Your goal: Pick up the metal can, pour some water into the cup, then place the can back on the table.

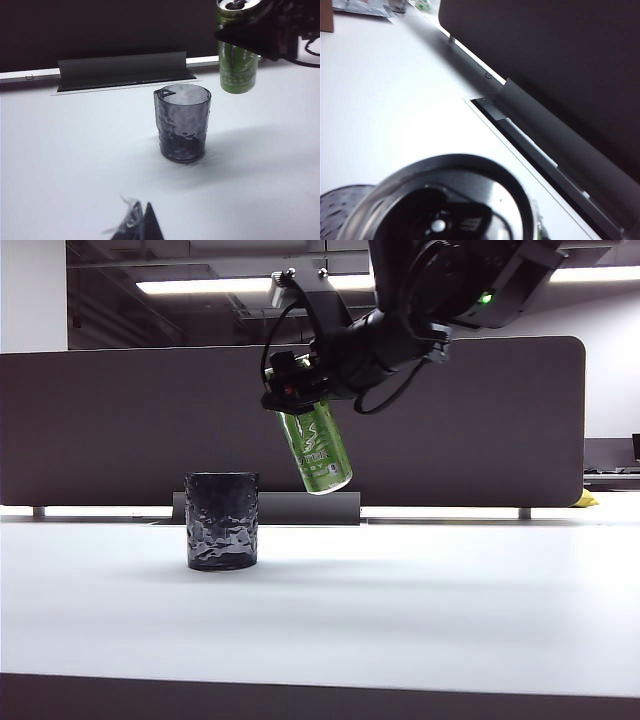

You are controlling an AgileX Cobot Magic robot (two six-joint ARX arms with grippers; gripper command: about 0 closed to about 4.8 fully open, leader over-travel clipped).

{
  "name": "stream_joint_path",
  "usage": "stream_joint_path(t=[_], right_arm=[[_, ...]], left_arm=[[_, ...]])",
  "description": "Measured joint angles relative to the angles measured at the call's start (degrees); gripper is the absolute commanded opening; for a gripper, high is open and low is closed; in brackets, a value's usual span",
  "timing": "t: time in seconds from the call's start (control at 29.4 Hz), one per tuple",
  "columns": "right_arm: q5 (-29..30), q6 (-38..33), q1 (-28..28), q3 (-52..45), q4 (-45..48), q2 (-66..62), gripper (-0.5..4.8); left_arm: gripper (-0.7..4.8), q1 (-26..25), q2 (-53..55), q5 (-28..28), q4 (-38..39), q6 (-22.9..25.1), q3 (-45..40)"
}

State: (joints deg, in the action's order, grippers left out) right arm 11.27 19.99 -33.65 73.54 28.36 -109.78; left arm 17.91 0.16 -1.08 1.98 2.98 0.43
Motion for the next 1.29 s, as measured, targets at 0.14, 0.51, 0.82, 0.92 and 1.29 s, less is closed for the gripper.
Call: stream_joint_path(t=[0.14, 0.51, 0.82, 0.92, 1.29], right_arm=[[-0.68, 2.45, -0.33, 3.1, -2.84, -1.27, 2.69], [-1.33, 8.7, -1.31, 5.44, -6.78, -2.71, 2.69], [-2.38, 13.29, -2.86, 5.38, -6.95, -4.13, 2.69], [-2.51, 14.75, -3.19, 5.4, -6.78, -4.13, 2.69], [-3.98, 20.87, -3.8, 5.4, -6.84, -4.22, 2.69]], left_arm=[[-0.05, -0.02, 0.0, 0.0, 0.0, 0.0, 0.0], [-0.05, -0.17, 0.04, 0.0, -0.02, 0.0, 0.0], [-0.05, -5.55, 0.04, -0.28, 0.0, 0.0, 0.0], [-0.05, -6.47, 0.04, 0.0, 0.0, 0.0, 0.0], [-0.05, -6.45, 0.04, -0.02, 0.0, 0.0, 0.0]])
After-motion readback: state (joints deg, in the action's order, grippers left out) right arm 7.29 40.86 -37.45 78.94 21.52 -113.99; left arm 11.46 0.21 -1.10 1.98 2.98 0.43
